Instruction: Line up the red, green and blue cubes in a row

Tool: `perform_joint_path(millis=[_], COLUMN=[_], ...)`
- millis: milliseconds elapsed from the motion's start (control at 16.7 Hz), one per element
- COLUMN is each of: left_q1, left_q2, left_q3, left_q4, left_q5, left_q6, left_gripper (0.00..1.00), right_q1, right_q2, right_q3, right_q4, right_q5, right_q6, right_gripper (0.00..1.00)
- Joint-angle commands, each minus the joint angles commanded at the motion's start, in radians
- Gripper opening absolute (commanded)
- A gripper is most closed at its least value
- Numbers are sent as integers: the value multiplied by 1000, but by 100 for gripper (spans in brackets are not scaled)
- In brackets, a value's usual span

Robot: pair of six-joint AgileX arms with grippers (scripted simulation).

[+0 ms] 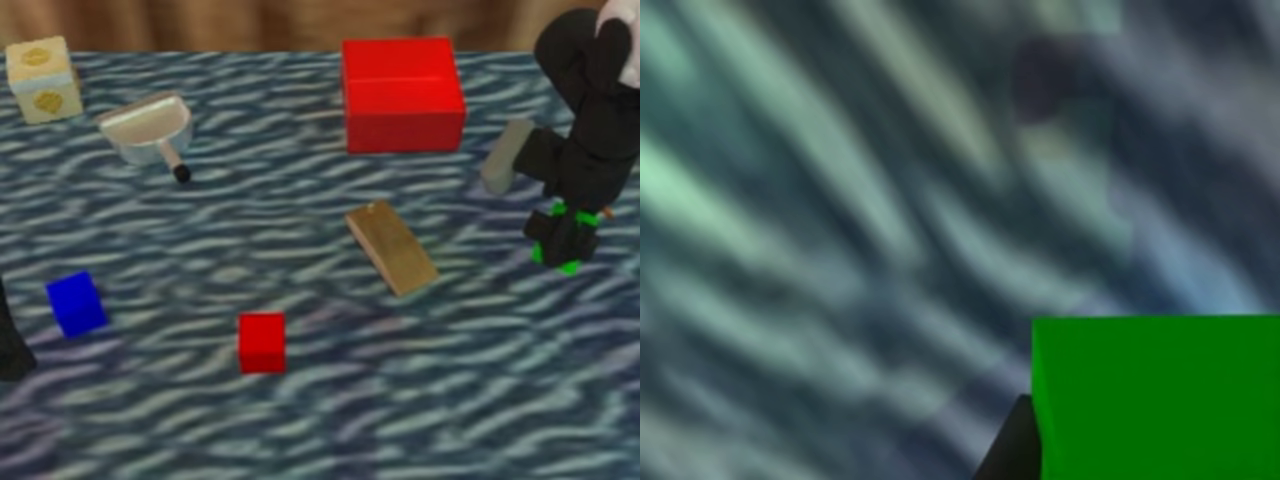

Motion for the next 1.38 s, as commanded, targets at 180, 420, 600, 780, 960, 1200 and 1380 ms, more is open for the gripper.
perform_joint_path(millis=[180,420,600,780,960,1200,1380], left_q1=[0,0,0,0,0,0,0], left_q2=[0,0,0,0,0,0,0], left_q3=[0,0,0,0,0,0,0], left_q4=[0,0,0,0,0,0,0], left_q5=[0,0,0,0,0,0,0], left_q6=[0,0,0,0,0,0,0], left_gripper=[100,100,100,100,100,100,100], right_q1=[-2,104,242,388,498,523,522], right_q2=[4,30,59,86,103,105,106], right_q3=[-1,52,118,185,234,246,229], right_q4=[1,-28,-66,-105,-131,-137,-119], right_q5=[0,-1,-2,-3,-3,-3,-4], right_q6=[1,-5,-4,-1,0,1,0], right_gripper=[0,0,0,0,0,0,0])
